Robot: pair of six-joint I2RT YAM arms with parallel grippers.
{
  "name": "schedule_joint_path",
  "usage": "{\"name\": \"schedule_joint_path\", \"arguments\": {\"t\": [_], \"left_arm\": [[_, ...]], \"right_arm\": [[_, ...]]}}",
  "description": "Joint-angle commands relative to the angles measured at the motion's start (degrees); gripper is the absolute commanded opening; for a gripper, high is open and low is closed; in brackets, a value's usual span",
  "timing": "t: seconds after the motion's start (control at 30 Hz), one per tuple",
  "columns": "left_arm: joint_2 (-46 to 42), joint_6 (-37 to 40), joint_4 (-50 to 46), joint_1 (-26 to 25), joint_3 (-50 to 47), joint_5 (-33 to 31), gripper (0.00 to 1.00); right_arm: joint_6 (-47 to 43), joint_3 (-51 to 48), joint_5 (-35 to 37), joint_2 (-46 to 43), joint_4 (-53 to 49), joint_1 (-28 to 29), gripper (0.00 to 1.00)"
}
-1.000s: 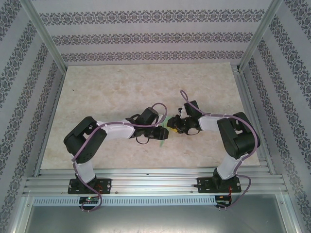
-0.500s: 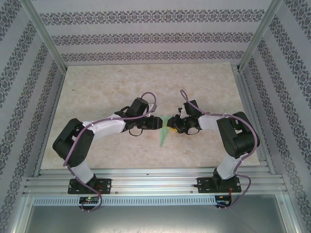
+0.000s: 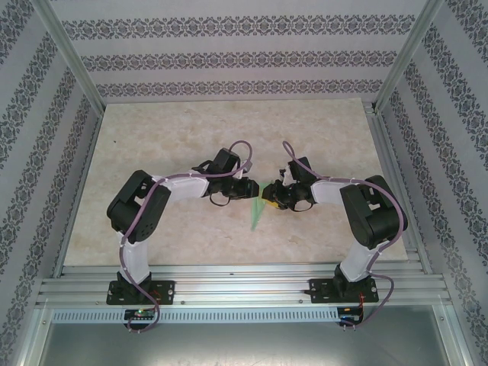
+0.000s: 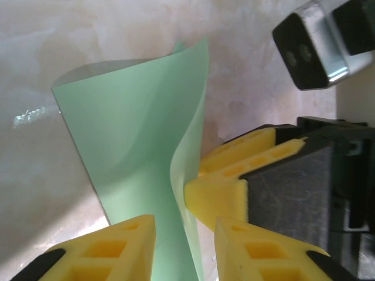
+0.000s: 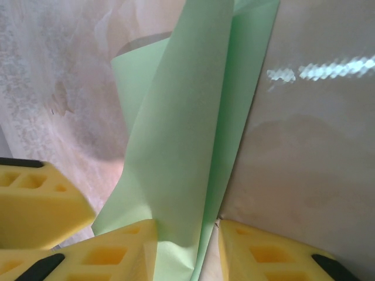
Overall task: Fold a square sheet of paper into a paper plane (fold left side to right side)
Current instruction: Fold the wing for the fifth time at the center of the table.
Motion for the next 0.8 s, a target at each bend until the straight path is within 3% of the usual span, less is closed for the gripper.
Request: {"name": "schedule_joint_path", "arguments": {"t": [0.0,0.2,0.47,0.77], "left_arm": [[1.4,-0.2,1.7,-0.1,2.0,2.1,0.33],[3.3,-0.4,2.1,-0.2,2.8,2.9,0.29],[4.2,1.4,-0.1,-0.2,2.7,-0.5,0.1],[5.4,2.6,-0.4,-0.1,2.3,-1.3,0.09]], "right_arm": [[-1.0,0.3,3.6,3.9,2.2,2.1,0.34],[-1.0,0.4,3.3,4.1,2.1,2.2,0.34],[-1.7,0.5,3.6,2.0,1.4,2.1,0.35],[-3.9,0.1,4.7,-2.3,-2.2,1.5,0.38]]}}
